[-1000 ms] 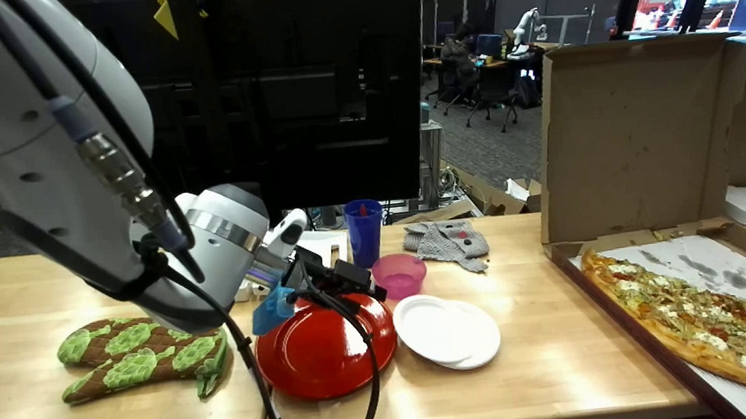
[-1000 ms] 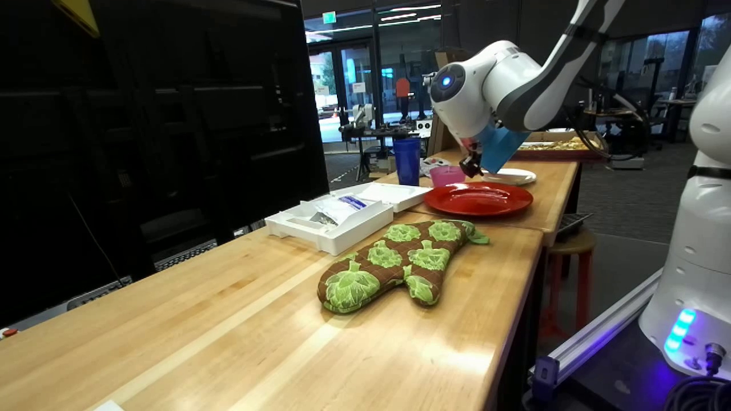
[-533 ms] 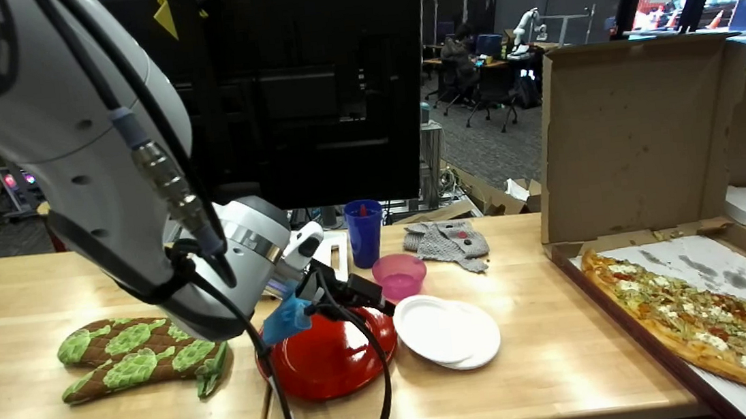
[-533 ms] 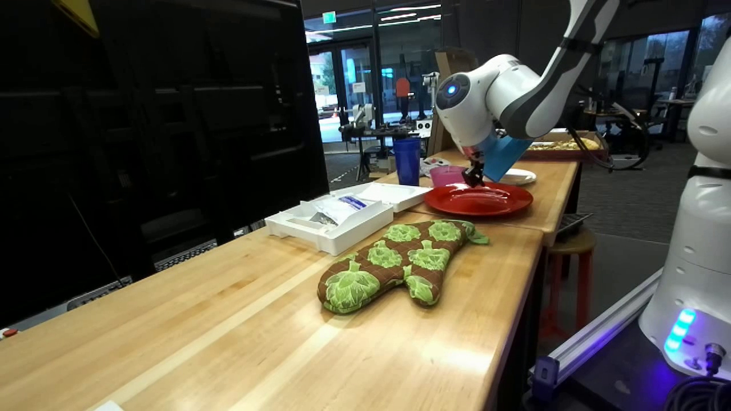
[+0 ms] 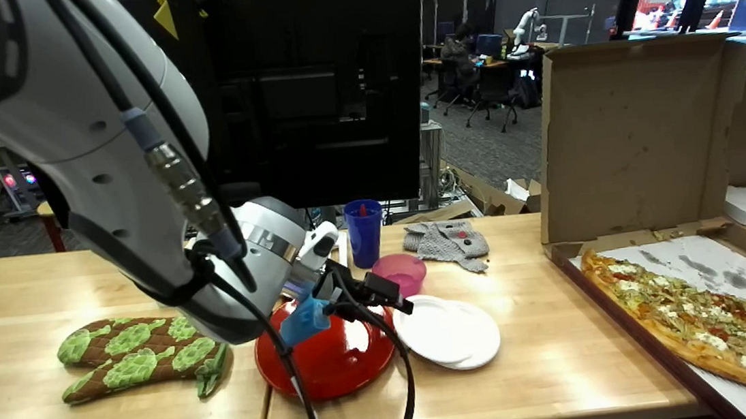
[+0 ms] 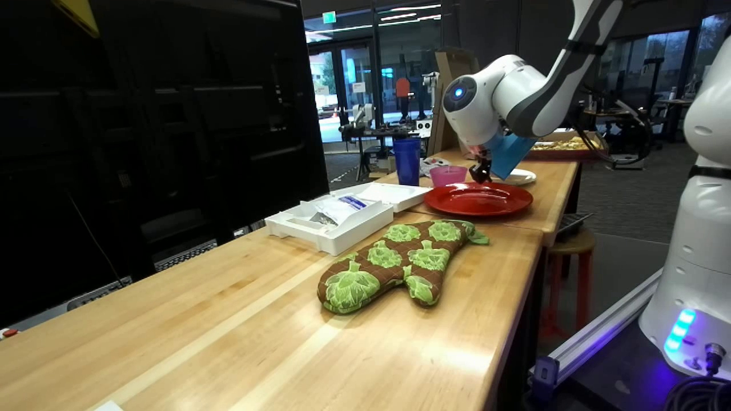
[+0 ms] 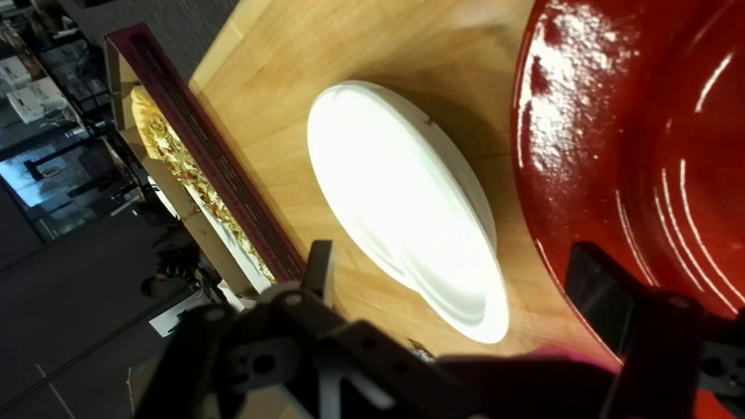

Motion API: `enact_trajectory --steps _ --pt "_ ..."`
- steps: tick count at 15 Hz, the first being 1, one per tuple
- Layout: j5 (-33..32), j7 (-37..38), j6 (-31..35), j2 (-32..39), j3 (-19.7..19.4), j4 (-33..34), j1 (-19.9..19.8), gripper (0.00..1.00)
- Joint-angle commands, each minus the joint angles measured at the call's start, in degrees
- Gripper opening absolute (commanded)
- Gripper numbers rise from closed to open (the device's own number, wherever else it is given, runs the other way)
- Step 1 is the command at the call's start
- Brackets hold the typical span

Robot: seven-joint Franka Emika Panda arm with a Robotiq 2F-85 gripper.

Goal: Put one white plate on the red plate, then the pink plate on the left white plate

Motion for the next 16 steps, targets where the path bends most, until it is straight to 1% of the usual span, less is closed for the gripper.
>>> enact_trajectory --steps 1,3,4,5,6,10,12,13,15,16 --pt "-3.2 0.8 0.3 -0.1 -0.8 0.2 -0.5 1.0" --pt "-4.0 0.9 0.4 0.1 -1.1 0.4 -0.5 1.0" --pt "-4.1 0.8 0.6 0.1 -1.2 0.4 -0.5 0.9" --pt "-4.2 0.8 1.0 0.0 -1.3 0.4 -0.5 0.73" --pt "-4.3 0.8 1.4 -0.1 -1.4 0.4 -0.5 0.68" --pt "-4.6 0.4 3.2 -0.9 -1.9 0.2 -0.8 0.34" --pt "-4.9 0.4 5.0 -1.3 -2.4 0.0 -1.0 0.21" --pt "-5.2 0.5 5.6 -1.6 -2.7 -0.1 -1.1 0.12" --pt "-5.3 0.4 7.0 -2.1 -3.3 -0.3 -1.5 0.0" --pt "-5.3 0.5 7.5 -2.3 -3.4 -0.3 -1.7 0.0"
